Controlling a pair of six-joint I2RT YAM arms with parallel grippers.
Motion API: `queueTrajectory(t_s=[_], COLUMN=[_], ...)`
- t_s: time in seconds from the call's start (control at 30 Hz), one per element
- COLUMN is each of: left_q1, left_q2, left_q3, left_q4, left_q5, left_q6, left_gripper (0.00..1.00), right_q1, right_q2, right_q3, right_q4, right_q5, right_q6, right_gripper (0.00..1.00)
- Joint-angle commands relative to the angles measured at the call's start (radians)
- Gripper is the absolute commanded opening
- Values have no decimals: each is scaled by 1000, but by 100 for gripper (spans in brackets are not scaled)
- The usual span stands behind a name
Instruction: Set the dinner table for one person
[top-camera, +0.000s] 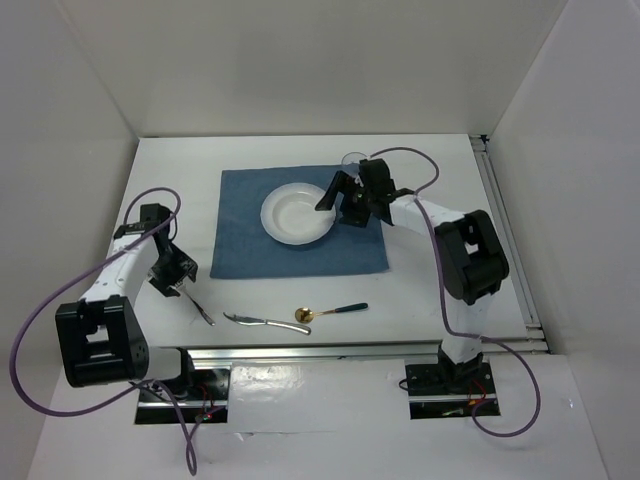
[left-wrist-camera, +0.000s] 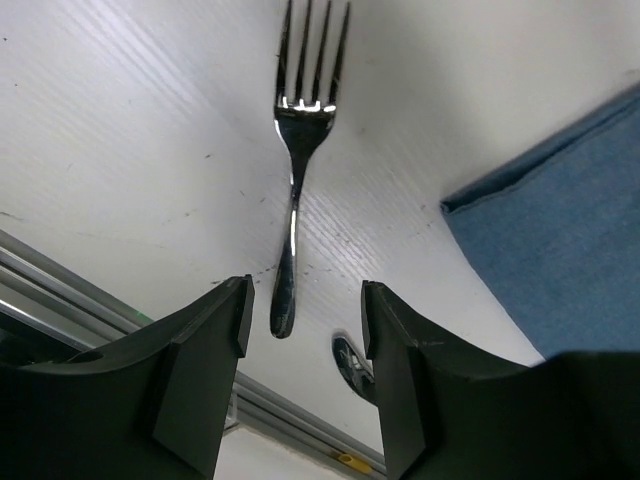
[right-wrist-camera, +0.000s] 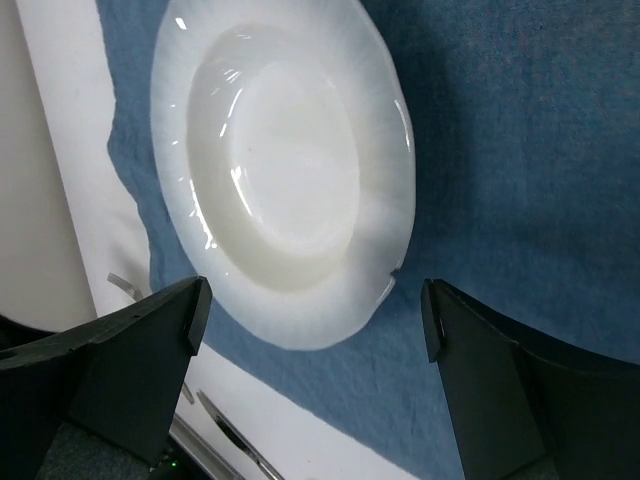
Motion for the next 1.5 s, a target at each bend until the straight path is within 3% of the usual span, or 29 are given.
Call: queueTrajectory(t_s=[0.0,0.27,0.57,0.7,0.73,0.77,0.83,0.97,1.0,1.13,1.27,1.47], left_q1=[22,53,73,73,73,83,83,28,-36,-206,-324,-380], left_q2=[27,110,185,195,167,149,100,43,66,219,410,691], left_q3=[-26,-90,-174,-174,-162,-153,-106,29,74,316,520,805], left_q4=[33,129,212,212,194,167,139,173,150,82,15,-67], left_q5=[32,83,11,-11,-21,-32,-44,29,-1,-104,-113,-78], left_q6=[-2,-30,-96,-107,-107,-107,-107,70,112,225,312,419], left_gripper=[64,64,57,42,26,17,0,0,0,0,0,0], right_q1=[10,19,-1,-23,-35,-35,-47,-76,-76,-105,-115,-124], right_q2=[-140,-272,-417,-448,-462,-476,-494,-540,-555,-577,-638,-707], right_q3=[-45,-131,-191,-191,-191,-191,-202,-222,-222,-242,-253,-271], right_q4=[-39,-78,-134,-155,-167,-178,-187,-197,-197,-230,-285,-385], right_q5=[72,97,106,115,115,115,124,114,114,114,123,170], right_q6=[-62,-128,-157,-180,-180,-180,-189,-189,-199,-208,-228,-275], right_gripper=[99,99,99,99,99,99,99,99,99,99,99,99])
